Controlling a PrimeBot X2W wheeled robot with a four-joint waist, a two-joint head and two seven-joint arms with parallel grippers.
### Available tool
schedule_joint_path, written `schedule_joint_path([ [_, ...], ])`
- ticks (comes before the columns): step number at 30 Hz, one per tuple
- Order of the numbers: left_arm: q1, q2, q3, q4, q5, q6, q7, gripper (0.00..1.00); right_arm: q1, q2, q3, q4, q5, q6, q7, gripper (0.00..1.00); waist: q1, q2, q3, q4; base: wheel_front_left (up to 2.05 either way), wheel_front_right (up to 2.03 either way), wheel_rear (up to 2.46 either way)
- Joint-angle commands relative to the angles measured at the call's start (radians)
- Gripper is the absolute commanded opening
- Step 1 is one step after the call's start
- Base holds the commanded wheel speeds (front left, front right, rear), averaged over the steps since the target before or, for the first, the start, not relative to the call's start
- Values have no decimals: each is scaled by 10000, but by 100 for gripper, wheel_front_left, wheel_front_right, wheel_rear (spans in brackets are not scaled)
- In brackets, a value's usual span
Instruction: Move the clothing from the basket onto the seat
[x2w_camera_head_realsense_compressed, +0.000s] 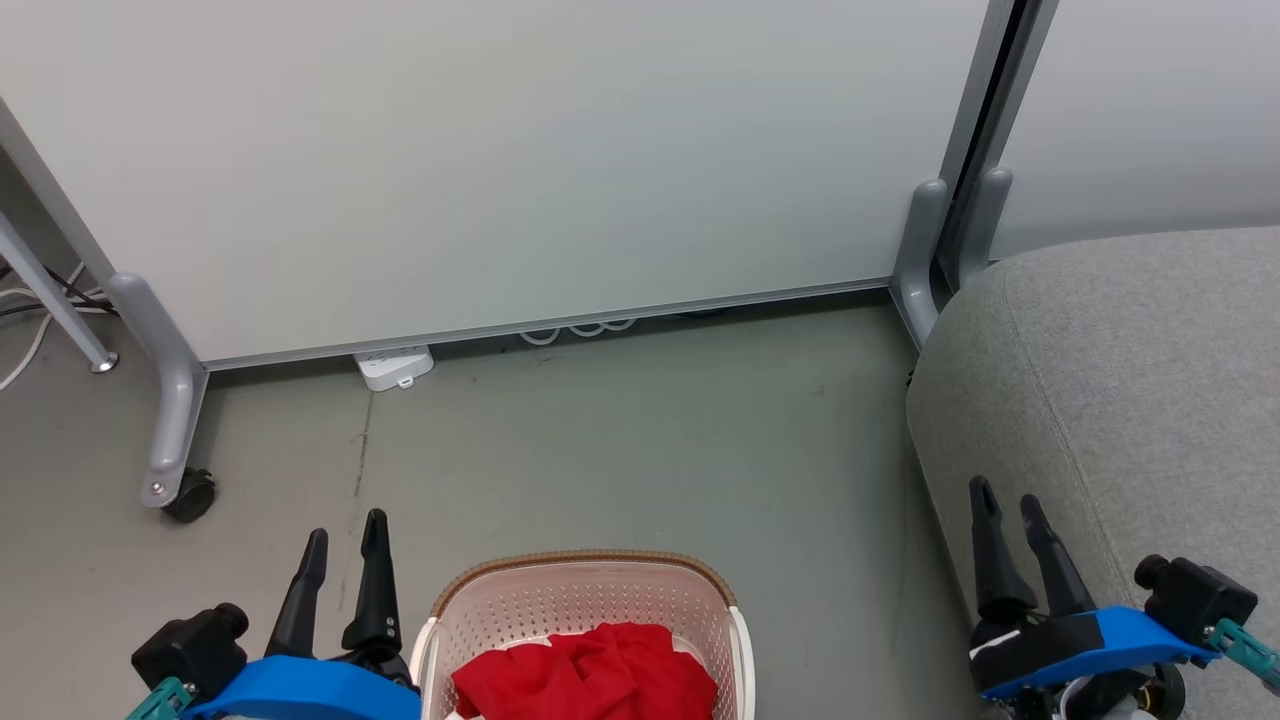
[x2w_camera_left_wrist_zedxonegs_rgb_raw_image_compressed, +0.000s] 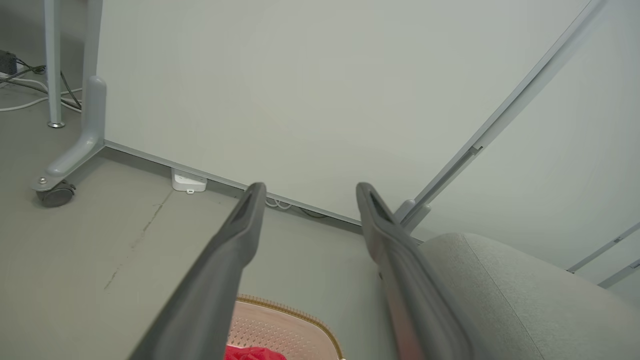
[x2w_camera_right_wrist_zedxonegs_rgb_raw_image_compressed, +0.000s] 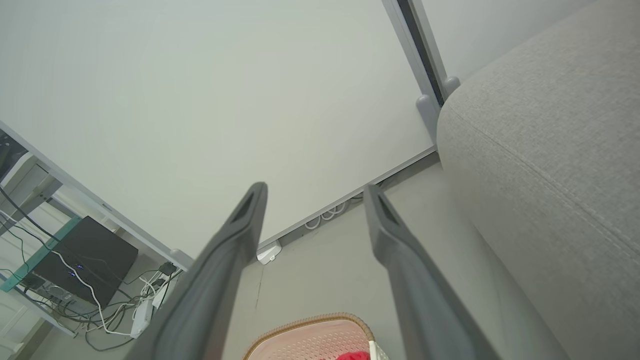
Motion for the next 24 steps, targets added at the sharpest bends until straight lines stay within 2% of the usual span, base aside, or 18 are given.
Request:
schedule_joint_path([
  [1, -206, 83, -46, -69, 270, 35, -88, 100, -241, -24, 50, -125, -284, 0, -107, 100, 0, 0, 2, 0, 0, 0, 0],
  [24, -209, 99, -331, -210, 2311, 208, -631, 100, -218, -27, 141, -243, -2611, 0, -543, 100, 0, 0, 50, 4, 0, 0, 0],
])
